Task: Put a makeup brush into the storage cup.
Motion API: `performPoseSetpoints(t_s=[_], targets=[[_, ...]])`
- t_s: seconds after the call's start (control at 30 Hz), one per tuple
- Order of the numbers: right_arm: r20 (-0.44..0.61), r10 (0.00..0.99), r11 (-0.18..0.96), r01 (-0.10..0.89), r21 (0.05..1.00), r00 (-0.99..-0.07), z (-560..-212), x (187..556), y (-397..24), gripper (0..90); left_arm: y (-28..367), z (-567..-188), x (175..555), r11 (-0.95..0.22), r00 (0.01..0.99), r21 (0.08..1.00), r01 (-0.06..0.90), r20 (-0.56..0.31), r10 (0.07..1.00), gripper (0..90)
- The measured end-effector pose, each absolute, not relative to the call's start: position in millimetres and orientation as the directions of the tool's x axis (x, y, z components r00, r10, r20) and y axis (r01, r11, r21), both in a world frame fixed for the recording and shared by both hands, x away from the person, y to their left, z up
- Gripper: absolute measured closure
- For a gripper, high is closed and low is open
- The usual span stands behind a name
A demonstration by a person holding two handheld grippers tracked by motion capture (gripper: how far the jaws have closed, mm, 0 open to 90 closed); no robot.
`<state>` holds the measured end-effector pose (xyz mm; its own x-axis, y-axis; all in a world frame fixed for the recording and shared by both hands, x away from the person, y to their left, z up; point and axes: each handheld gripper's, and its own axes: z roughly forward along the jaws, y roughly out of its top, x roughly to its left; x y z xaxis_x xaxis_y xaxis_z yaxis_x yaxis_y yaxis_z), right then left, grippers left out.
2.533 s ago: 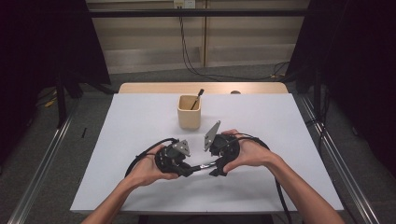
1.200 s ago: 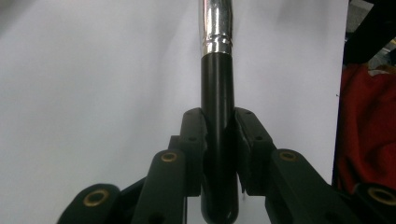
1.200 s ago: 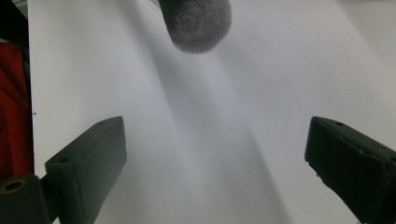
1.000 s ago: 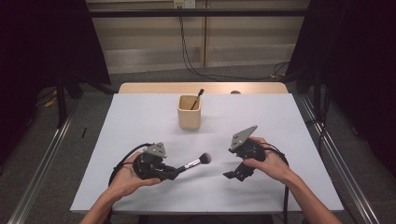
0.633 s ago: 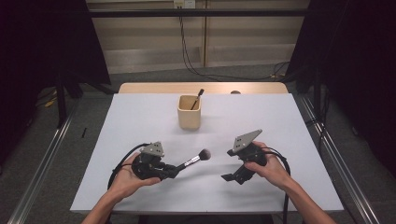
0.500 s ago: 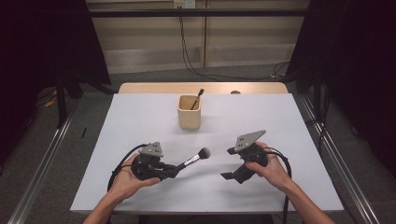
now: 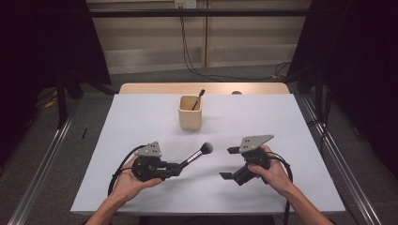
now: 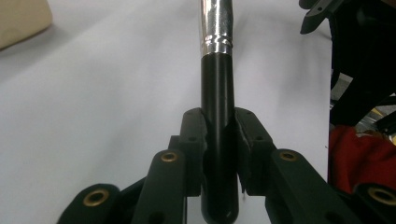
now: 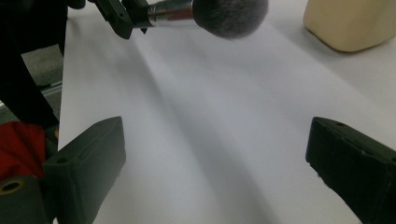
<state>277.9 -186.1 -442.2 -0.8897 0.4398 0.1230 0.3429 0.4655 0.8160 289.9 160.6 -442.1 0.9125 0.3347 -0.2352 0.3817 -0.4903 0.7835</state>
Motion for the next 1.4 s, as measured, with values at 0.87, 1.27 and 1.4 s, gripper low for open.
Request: performPoseSetpoints(t_s=[0.87,1.27,1.4], targets=[[0.156,0.434,0.284,0.298,0.911,-0.888,-445.4,275.9,-178.2,4.0,159.8,-439.7,287.6,-0.323,0.939,0.906,0.273,-0.177,0.296,74.7],[0.174,0.376,0.151,0.246,0.958,-0.910,-432.7,271.6,-172.6,1.3,147.8,-429.4,289.9,-0.260,0.942,0.935,0.243,-0.164,0.292,74.7],[0.180,0.402,0.119,0.246,0.962,-0.898,-425.6,272.6,-170.5,1.9,141.4,-421.8,293.6,-0.253,0.946,0.941,0.224,-0.147,0.289,74.7]])
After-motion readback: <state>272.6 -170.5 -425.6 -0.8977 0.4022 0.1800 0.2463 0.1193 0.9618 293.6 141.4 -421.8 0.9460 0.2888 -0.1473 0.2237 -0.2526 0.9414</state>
